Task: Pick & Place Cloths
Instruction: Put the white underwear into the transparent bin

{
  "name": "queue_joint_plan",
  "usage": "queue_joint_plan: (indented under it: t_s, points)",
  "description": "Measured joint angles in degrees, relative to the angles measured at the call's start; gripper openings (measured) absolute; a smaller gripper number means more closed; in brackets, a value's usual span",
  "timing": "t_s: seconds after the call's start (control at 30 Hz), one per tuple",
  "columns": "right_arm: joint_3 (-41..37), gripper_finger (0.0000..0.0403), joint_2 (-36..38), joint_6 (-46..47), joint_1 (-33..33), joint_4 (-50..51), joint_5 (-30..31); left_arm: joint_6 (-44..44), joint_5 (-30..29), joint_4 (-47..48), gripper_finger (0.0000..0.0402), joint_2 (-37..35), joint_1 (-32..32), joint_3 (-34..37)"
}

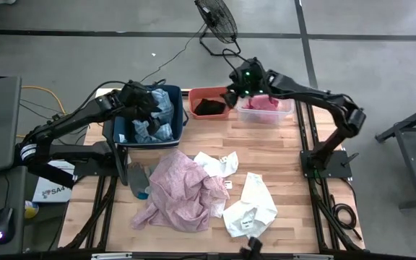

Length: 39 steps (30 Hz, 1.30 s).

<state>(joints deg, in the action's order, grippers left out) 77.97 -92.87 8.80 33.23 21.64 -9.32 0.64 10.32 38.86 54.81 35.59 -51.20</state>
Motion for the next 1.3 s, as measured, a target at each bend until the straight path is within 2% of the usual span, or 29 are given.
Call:
queue_joint_plan:
  t_s: [0.07, 0.33, 0.5, 0.63, 0.83, 1.03, 1.17, 1.3]
  points:
    - [0.02, 0.0230, 2.31, -0.75, -0.66, 5.19, -1.55, 1.04, 3.05, -1.73, 0.0309, 0.00, 0.00, 0.00]
    - [0.00, 0.0227, 9.73, -4.52, -7.51, 23.61, -1.44, 3.53, 12.13, -5.71, 0.0309, 0.00, 0.00, -0.02]
    - [0.00, 0.0227, 11.95, -0.82, -14.94, 36.33, -0.14, 3.63, 12.88, -5.99, 0.0309, 0.00, 0.00, -0.02]
    - [-0.48, 0.0227, 11.92, 4.52, -22.63, 41.74, 3.19, 3.61, 12.88, -6.32, 0.0309, 0.00, 0.00, -0.04]
    - [-5.70, 0.0227, 11.88, 16.55, -35.42, 44.58, 3.43, 3.96, 12.88, -6.26, 0.0309, 0.00, 0.00, -0.04]
    - [-13.37, 0.0227, 11.86, 33.00, -45.57, 40.68, 3.15, 5.01, 12.86, -6.23, 0.0309, 0.00, 0.00, -0.04]
    - [-18.52, 0.0227, 11.87, 41.90, -50.45, 34.13, 2.86, 5.12, 12.86, -6.19, 0.0309, 0.00, 0.00, -0.04]
    - [-23.47, 0.0227, 11.87, 46.69, -54.95, 23.62, 0.91, 5.09, 12.93, -6.17, 0.0309, 0.00, 0.00, -0.04]
